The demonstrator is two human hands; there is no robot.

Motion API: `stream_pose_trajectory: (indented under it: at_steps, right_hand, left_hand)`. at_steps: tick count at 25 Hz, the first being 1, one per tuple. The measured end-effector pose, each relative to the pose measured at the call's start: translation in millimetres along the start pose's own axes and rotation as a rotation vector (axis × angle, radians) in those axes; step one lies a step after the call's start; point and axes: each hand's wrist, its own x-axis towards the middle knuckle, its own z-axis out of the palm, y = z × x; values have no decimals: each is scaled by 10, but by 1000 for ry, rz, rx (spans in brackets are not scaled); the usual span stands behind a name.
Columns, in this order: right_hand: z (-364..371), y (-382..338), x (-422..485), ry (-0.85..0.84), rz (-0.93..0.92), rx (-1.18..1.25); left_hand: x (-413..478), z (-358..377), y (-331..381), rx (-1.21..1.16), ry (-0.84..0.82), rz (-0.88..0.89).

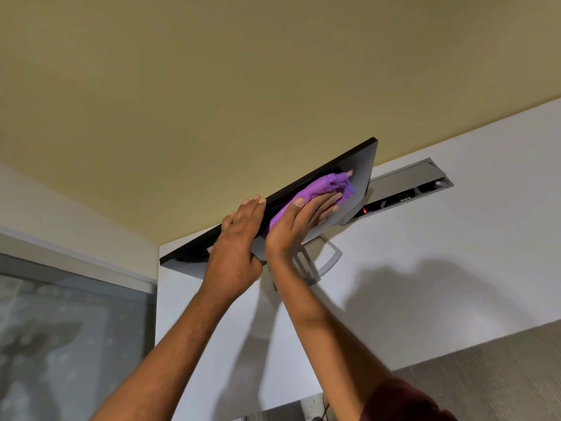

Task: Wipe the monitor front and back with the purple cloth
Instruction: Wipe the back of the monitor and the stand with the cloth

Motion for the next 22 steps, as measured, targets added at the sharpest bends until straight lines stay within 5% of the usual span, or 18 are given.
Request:
stream_pose_trajectory:
  at_steps: [13,22]
  right_hand:
    - [-835,692,264,-511,-966,-926]
    - [-1067,398,1241,-778,-1706,-908]
  left_hand:
    - [-265,55,-115,102,106,-55]
    - [-1045,-183,-657,42,229,-272]
